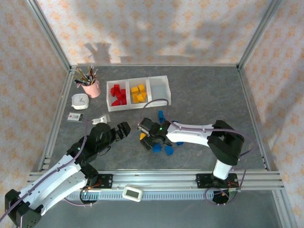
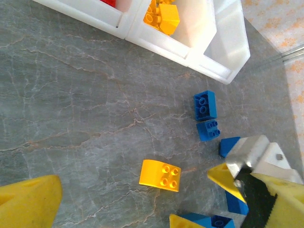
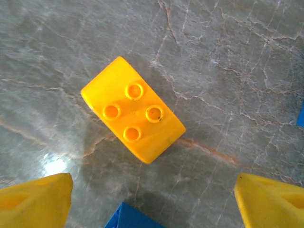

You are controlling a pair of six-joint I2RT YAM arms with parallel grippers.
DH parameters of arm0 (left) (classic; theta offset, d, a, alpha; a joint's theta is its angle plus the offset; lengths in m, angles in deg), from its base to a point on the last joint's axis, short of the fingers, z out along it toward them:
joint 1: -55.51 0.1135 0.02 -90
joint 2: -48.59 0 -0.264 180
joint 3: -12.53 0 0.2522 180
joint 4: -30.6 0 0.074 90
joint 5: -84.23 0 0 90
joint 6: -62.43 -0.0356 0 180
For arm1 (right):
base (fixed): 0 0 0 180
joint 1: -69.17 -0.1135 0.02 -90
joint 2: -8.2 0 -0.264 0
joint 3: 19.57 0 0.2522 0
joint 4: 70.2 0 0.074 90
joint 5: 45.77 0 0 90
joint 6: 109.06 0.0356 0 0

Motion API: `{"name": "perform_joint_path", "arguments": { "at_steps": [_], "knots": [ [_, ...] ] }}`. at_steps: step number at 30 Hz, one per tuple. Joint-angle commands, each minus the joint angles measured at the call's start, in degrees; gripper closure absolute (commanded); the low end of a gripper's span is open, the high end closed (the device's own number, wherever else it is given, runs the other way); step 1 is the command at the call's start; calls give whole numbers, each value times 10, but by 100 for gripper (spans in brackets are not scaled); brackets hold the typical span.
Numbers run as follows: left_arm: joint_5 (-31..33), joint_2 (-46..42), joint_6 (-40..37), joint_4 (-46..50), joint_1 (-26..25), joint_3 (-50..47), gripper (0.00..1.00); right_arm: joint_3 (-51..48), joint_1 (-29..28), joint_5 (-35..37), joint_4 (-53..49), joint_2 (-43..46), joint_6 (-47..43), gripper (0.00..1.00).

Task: Sort the legos into containers by color
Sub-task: Pick up the lego from the center of the table.

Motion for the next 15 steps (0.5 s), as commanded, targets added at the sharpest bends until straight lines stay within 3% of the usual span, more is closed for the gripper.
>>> {"name": "perform_joint_path", "arguments": {
  "at_steps": [1,15],
  "knots": [
    [25,-14,14,24,-4,-5,1,23,1,36,17,-22,11,13],
    [27,-29,15,30,-4,-12,1,71,50,-9,37,-88,-17,32]
  ]
}}
